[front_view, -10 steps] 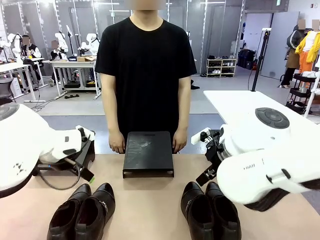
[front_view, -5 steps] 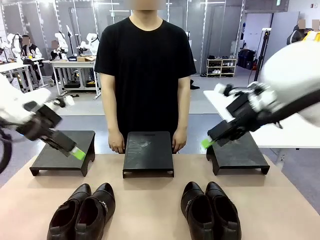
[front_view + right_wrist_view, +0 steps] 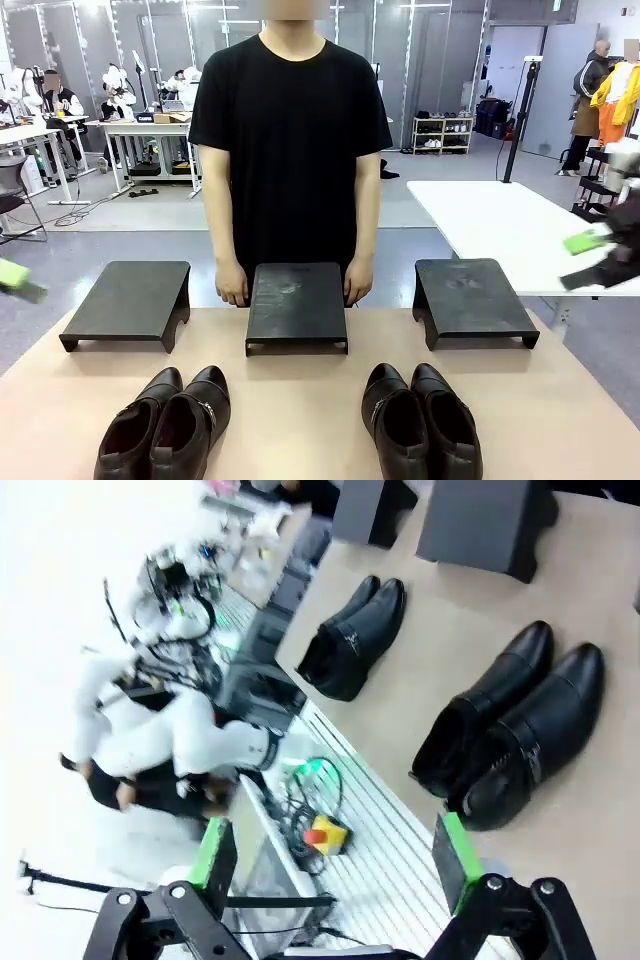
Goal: Place the shoes on the stand as instructed by the person.
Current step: Pick up one pair of Shoes and place it on the Shoes Stand indicated by the person.
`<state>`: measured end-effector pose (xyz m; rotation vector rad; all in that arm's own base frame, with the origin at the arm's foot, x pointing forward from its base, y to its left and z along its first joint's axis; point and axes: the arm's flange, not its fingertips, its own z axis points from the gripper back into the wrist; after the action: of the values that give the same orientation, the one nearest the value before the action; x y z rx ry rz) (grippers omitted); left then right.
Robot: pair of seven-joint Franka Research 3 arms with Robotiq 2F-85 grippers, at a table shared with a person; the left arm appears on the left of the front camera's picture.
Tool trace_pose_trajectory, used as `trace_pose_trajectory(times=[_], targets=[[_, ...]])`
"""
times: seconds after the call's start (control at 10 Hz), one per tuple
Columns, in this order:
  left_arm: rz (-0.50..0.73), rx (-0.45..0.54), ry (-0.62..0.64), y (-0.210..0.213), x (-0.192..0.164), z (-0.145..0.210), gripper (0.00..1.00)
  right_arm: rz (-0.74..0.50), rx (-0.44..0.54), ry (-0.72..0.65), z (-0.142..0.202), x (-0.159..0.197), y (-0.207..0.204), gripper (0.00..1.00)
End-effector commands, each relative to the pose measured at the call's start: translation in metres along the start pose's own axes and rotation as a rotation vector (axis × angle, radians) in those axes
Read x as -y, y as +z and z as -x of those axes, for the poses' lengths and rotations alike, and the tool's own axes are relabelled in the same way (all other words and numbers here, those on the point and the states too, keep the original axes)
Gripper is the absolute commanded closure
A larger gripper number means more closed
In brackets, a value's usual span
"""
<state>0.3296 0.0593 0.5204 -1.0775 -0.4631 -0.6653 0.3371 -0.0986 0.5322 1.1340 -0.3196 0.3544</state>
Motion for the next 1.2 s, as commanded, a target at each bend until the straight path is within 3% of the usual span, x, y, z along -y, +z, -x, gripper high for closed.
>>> trace_pose_trajectory(times=[0.0, 0.2, 0.5, 0.7, 0.8, 1.1], targets=[[0.037, 0.162, 0.112, 0.053, -0.021, 0.04, 0.0, -0.062, 0.155, -0.073, 0.017, 0.038, 0.047, 0.0], [0.017, 0.33, 0.207, 0.109, -0.034, 0.098, 0.0, -0.101, 0.333, -0.148, 0.059, 0.067, 0.098, 0.0], [-0.058, 0.532, 0.426, 0.168, -0.041, 0.166, 0.0, -0.088, 0.473, -0.166, 0.096, 0.072, 0.138, 0.0], [-0.118, 0.56, 0.476, 0.185, -0.03, 0.178, 0.0, -0.063, 0.502, -0.189, 0.102, 0.069, 0.146, 0.0], [-0.098, 0.509, 0.432, 0.171, -0.042, 0.189, 0.0, -0.083, 0.489, -0.205, 0.108, 0.076, 0.144, 0.0], [-0.098, 0.509, 0.432, 0.171, -0.042, 0.189, 0.0, -0.083, 0.489, -0.205, 0.108, 0.076, 0.144, 0.0]])
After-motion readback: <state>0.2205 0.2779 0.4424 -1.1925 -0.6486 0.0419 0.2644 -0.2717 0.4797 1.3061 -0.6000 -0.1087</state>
